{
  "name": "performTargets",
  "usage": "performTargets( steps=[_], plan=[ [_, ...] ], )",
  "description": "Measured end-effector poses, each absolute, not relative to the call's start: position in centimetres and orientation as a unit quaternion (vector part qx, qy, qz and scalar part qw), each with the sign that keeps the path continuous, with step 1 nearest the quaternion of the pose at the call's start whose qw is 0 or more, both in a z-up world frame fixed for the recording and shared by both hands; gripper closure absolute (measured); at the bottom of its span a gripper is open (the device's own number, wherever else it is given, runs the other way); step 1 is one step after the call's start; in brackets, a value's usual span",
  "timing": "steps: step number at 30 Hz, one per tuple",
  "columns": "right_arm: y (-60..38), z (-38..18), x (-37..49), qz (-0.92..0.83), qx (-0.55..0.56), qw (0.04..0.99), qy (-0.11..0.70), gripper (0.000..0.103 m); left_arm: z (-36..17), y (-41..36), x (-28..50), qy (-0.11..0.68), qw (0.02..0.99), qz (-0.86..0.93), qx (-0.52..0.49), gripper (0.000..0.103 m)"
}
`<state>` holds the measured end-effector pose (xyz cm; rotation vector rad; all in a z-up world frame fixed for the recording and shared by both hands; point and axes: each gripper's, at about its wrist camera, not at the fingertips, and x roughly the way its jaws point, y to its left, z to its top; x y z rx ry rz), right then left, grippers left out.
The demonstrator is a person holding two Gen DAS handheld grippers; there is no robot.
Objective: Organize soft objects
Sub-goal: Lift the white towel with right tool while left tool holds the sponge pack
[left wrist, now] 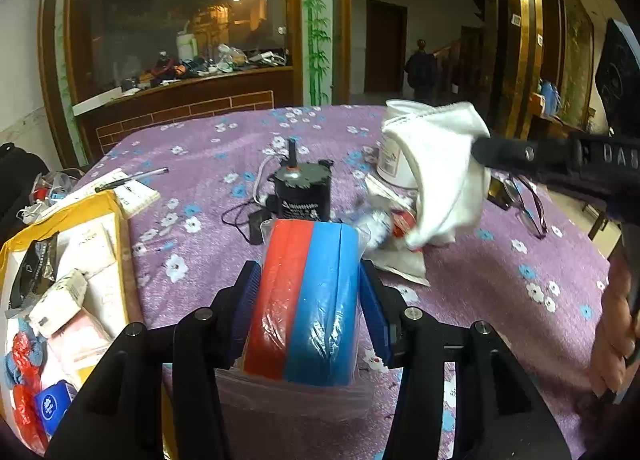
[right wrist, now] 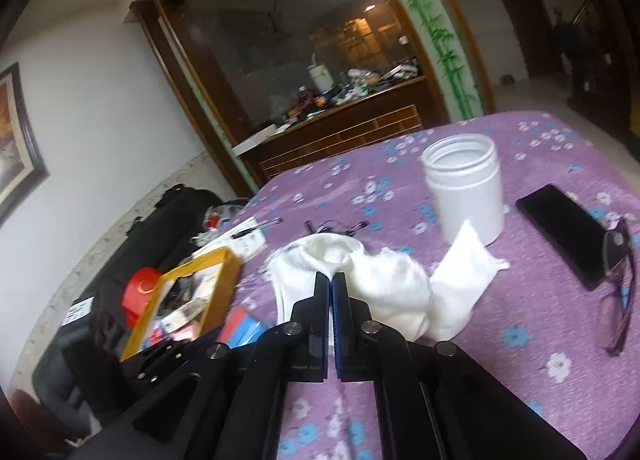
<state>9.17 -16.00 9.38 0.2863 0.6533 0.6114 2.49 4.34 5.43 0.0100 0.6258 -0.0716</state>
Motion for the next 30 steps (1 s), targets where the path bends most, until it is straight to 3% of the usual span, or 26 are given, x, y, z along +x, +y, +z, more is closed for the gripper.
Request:
performTargets(
  steps=[7,11,13,15,17,19,25,26,27,28,29,30],
  plan=[
    [-16.0,9.4,5.0,0.28,0.077,0.886,0.362,0.101,6.1,4.8,1.9,0.295,0.954,-0.046,-0.005,0.056],
    [-14.8,7.8,3.1,0.262,0.03,0.88,0.395,0.095,6.3,4.5,1.8,0.295,0.954,-0.053,-0.003,0.056],
    [-13.9,7.0,3.1,0.24,-0.003,0.884,0.401,0.077,6.5,4.6,1.5,0.29,0.955,-0.054,-0.003,0.056],
    [-14.0,7.3,2.8,0.236,-0.002,0.887,0.397,0.043,6.7,4.7,1.3,0.284,0.957,-0.05,-0.002,0.055],
    [-14.7,7.7,2.5,0.232,0.003,0.895,0.38,0.021,6.7,4.9,1.4,0.286,0.957,-0.049,-0.004,0.055],
    [-15.2,7.6,2.3,0.208,-0.003,0.906,0.368,0.014,6.6,4.8,1.4,0.287,0.957,-0.048,-0.004,0.055],
    [-12.9,3.5,4.1,0.192,-0.052,0.881,0.429,0.017,6.3,4.6,1.6,0.291,0.956,-0.041,0.003,0.055],
    [-12.7,3.1,4.2,0.193,-0.054,0.879,0.432,0.027,6.3,4.6,1.7,0.291,0.956,-0.039,0.005,0.055],
    [-12.5,2.6,4.3,0.197,-0.054,0.875,0.44,0.062,6.3,4.7,1.7,0.291,0.956,-0.035,0.006,0.055],
    [-12.4,2.2,4.5,0.197,-0.052,0.868,0.452,0.083,6.2,4.7,1.8,0.292,0.956,-0.032,0.007,0.055],
    [-12.5,2.1,4.7,0.192,-0.052,0.867,0.456,0.094,6.2,4.7,1.8,0.292,0.956,-0.031,0.007,0.055],
    [-12.8,2.5,4.6,0.193,-0.049,0.871,0.449,0.095,6.1,4.7,1.8,0.292,0.956,-0.026,0.008,0.055]
  ],
)
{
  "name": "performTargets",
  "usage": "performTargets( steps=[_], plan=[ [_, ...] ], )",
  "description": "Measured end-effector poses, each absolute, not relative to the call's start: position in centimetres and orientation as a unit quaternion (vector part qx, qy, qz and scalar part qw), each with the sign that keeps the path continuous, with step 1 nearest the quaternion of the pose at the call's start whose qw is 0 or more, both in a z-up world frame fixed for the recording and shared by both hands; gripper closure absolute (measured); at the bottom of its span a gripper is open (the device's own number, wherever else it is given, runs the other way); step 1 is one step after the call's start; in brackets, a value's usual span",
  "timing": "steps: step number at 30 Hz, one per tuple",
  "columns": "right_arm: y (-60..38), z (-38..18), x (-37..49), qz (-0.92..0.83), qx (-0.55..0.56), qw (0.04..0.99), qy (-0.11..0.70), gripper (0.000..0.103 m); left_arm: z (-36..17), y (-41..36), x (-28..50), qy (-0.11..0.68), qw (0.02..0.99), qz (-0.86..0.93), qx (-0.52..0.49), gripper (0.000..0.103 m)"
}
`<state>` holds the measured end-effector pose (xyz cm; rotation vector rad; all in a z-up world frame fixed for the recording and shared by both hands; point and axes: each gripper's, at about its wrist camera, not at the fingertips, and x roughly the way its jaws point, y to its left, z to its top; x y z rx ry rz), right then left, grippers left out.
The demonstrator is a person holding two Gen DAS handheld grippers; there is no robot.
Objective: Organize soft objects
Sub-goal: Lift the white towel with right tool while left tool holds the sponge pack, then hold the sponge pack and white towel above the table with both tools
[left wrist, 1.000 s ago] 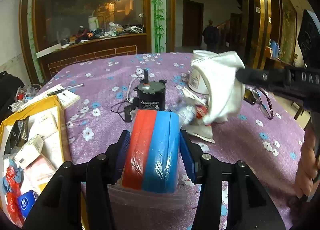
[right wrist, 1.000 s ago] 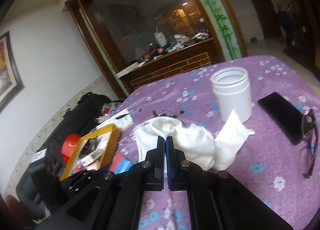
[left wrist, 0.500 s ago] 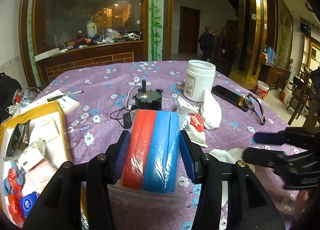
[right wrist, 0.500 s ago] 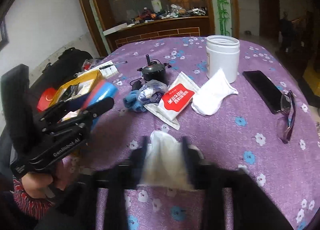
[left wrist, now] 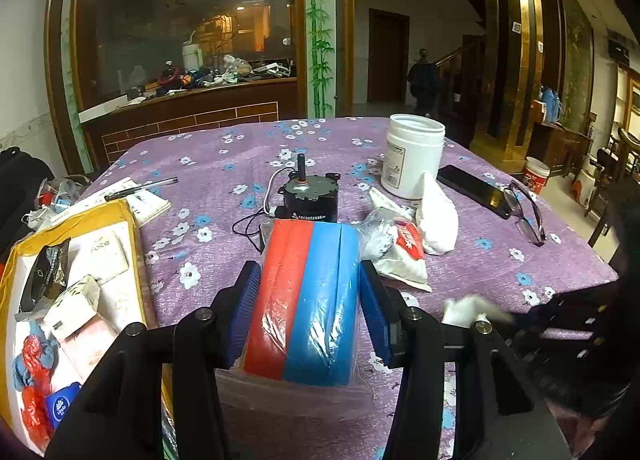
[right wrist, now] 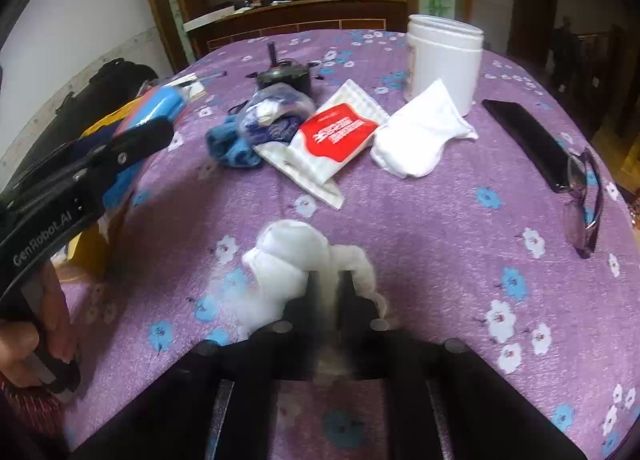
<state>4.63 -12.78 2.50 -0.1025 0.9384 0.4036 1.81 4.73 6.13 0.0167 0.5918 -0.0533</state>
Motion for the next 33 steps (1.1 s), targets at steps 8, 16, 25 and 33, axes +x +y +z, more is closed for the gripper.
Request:
performTargets(
  steps=[8,16,25,33],
  plan=[
    [-13.7,8.8,4.3,0.183,-0.002,0.927,0.329,0.095,6.2,4.7,1.5,0.277,0.961,-0.004,0.022,0.055],
    [-14.4,7.0,4.8,0.196,0.038,0.929,0.312,0.095,5.9,4.4,1.7,0.279,0.96,0.009,0.037,0.055],
    [-13.6,6.5,4.5,0.213,0.034,0.924,0.316,0.095,5.7,4.3,1.8,0.275,0.96,0.019,0.046,0.055],
    [-13.4,6.4,4.5,0.215,0.035,0.923,0.317,0.095,5.7,4.2,1.7,0.272,0.961,0.025,0.054,0.055]
  ],
)
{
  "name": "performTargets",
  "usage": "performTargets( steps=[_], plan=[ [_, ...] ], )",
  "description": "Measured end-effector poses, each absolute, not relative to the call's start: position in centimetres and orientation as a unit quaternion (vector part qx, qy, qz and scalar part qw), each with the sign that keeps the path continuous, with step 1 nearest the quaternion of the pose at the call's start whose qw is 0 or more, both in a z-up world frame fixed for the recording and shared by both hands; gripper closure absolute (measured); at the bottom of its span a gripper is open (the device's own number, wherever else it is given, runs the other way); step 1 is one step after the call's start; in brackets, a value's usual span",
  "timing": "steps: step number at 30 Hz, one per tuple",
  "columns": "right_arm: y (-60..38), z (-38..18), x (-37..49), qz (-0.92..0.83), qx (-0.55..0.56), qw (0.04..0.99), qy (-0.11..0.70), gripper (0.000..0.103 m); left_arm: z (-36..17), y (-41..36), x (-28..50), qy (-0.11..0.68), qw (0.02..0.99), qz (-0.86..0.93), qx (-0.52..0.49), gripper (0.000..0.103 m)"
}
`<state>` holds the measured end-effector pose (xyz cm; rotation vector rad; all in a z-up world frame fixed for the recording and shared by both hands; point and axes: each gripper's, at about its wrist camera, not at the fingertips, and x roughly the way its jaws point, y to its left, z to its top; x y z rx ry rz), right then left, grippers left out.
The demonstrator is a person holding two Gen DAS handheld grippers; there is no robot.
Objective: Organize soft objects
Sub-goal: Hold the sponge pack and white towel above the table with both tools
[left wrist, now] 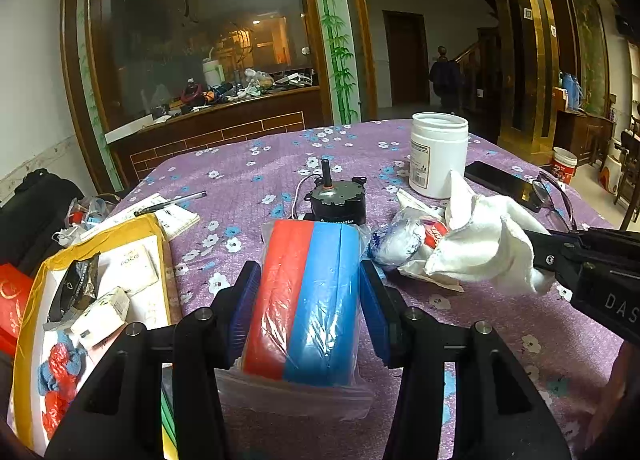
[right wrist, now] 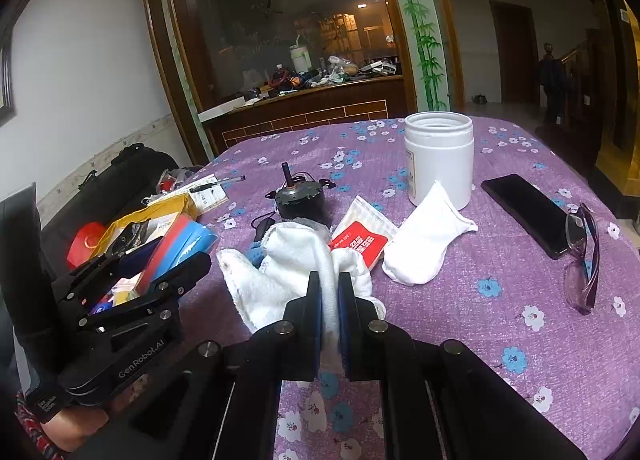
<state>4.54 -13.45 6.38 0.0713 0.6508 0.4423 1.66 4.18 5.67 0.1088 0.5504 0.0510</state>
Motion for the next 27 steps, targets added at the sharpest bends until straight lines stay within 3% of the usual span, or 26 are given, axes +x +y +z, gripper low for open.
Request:
performTargets(
  steps=[27],
  plan=[
    [-12.4,6.7,3.7,0.224,0.011,0.927,0.3,0.095,6.4,4.0,1.0,0.253,0.964,0.036,0.072,0.055]
  ],
)
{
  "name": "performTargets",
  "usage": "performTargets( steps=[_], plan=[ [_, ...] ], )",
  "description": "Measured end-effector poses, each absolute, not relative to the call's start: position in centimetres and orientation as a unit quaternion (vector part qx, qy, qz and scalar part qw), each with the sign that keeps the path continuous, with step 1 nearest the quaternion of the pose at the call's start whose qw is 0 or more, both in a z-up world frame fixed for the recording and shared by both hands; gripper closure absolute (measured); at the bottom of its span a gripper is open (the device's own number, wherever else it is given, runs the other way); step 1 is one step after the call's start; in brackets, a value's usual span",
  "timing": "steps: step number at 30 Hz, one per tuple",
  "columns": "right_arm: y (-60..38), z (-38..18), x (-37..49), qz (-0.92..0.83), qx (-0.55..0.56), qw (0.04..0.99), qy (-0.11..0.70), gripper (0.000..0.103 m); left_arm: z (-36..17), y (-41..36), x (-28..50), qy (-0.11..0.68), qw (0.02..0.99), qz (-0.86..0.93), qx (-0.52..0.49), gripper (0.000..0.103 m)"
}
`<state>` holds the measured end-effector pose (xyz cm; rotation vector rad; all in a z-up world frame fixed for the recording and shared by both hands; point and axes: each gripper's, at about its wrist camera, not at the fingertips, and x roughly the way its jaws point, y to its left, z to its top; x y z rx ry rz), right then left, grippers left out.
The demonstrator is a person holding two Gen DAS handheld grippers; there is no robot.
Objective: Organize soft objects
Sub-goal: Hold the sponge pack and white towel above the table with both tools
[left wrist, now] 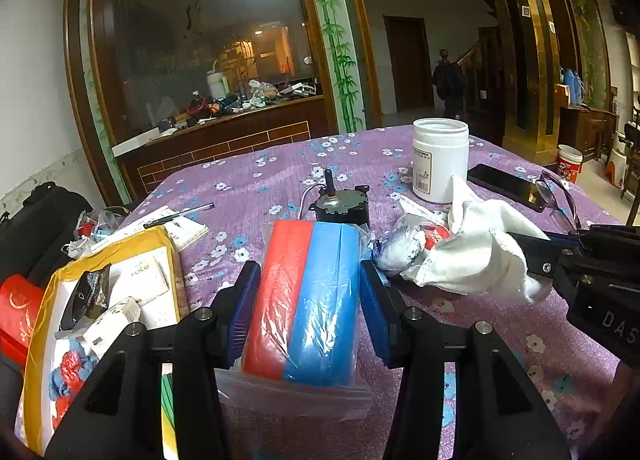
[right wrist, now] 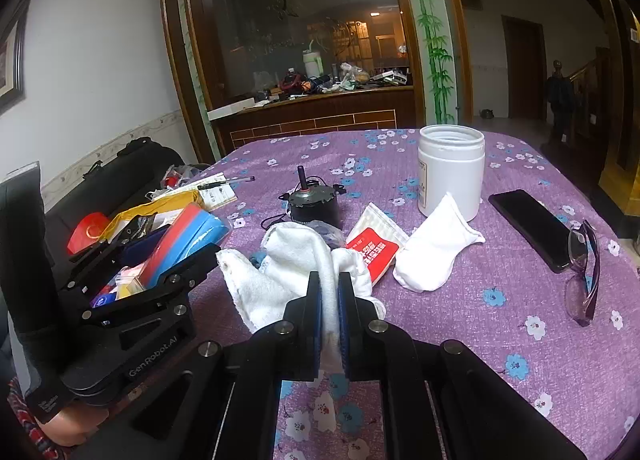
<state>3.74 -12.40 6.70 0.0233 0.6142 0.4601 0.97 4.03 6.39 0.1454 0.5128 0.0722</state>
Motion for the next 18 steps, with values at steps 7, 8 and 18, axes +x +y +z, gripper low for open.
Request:
performTargets(
  steps=[7,8,18],
  plan=[
    [-12.44,6.62,3.68,0.219,0.01,0.929,0.298,0.095,6.55,4.02,0.92,0.246,0.965,0.039,0.076,0.055],
    [-12.47,6.6,3.72,0.219,0.01,0.929,0.298,0.095,6.58,4.03,0.87,0.245,0.966,0.039,0.076,0.055],
    [-12.69,6.76,3.87,0.21,0.009,0.933,0.291,0.095,7.21,4.1,0.27,0.232,0.97,0.033,0.067,0.055]
  ],
)
